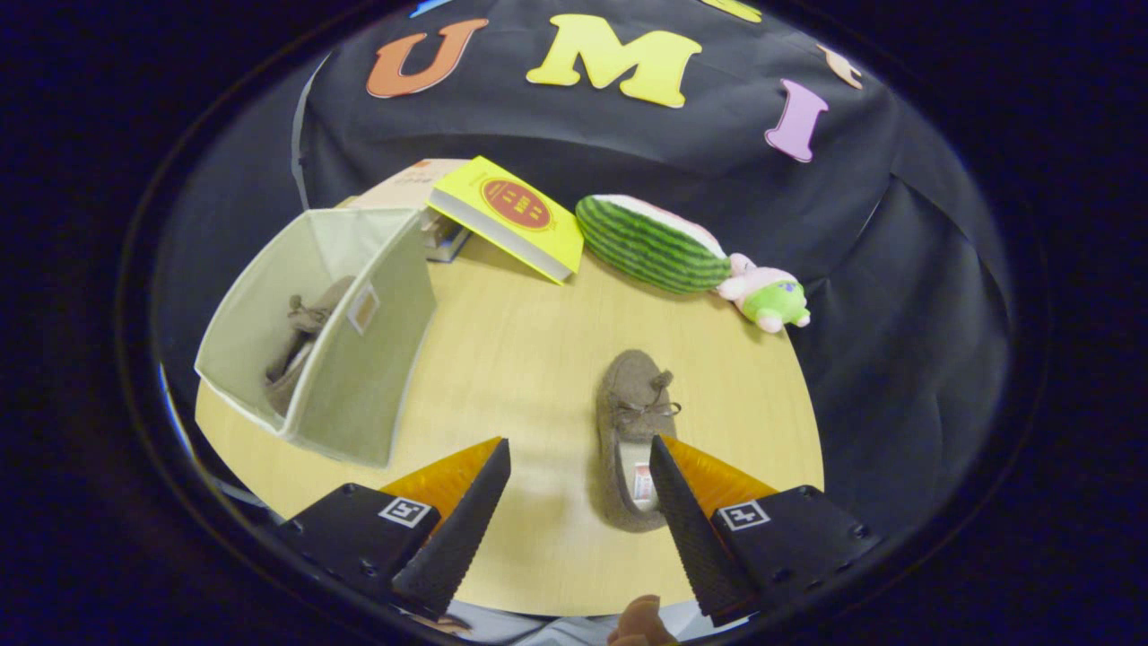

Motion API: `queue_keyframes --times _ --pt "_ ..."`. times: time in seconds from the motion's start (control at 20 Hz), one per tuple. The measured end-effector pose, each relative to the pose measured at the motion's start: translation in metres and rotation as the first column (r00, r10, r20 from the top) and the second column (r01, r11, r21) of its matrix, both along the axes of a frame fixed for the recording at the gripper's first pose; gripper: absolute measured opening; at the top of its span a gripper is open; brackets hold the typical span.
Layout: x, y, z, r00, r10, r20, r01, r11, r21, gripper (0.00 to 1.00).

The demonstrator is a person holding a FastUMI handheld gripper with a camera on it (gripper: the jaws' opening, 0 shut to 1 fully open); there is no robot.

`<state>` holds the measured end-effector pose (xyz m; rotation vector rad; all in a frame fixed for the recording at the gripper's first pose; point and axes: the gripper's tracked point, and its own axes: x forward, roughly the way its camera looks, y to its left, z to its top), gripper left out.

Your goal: Open the storage box then place both shoes into the box .Put the left shoe in first, then the right shoe, with the right side of both shoes facing outward in a uniform manner.

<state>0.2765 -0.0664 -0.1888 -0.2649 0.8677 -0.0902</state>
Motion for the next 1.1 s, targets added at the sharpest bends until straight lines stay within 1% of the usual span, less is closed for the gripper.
queue_keyframes --times 0.25,0.4,0.5,0.6,0.7,0.8,0.9,0.95,1.0,1.05,1.1 --pt "-0.002 -0.038 -0.041 0.991 -0.076 -0.107 0.081 0.996 0.044 0.99" --pt "0.007 -0.069 -0.05 0.988 -0.105 -0.113 0.105 0.994 -0.007 0.99" --pt "0.014 -0.096 -0.056 0.983 -0.145 -0.11 0.138 0.988 -0.069 0.99" --pt "0.018 -0.116 -0.065 0.973 -0.195 -0.121 0.183 0.978 -0.101 0.97" --pt "0.025 -0.13 -0.079 0.967 -0.214 -0.14 0.198 0.973 -0.119 0.88" --pt "0.026 -0.129 -0.096 0.961 -0.204 -0.188 0.192 0.978 -0.079 0.78" --pt "0.029 -0.123 -0.104 0.959 -0.192 -0.207 0.186 0.981 -0.05 0.64" --pt "0.03 -0.115 -0.108 0.96 -0.174 -0.217 0.175 0.984 -0.017 0.57" --pt "0.029 -0.11 -0.109 0.96 -0.163 -0.229 0.167 0.986 -0.002 0.46" --pt "0.031 -0.111 -0.109 0.961 -0.166 -0.22 0.167 0.986 -0.012 0.18" --pt "0.031 -0.11 -0.109 0.961 -0.166 -0.222 0.168 0.986 -0.012 0.19"
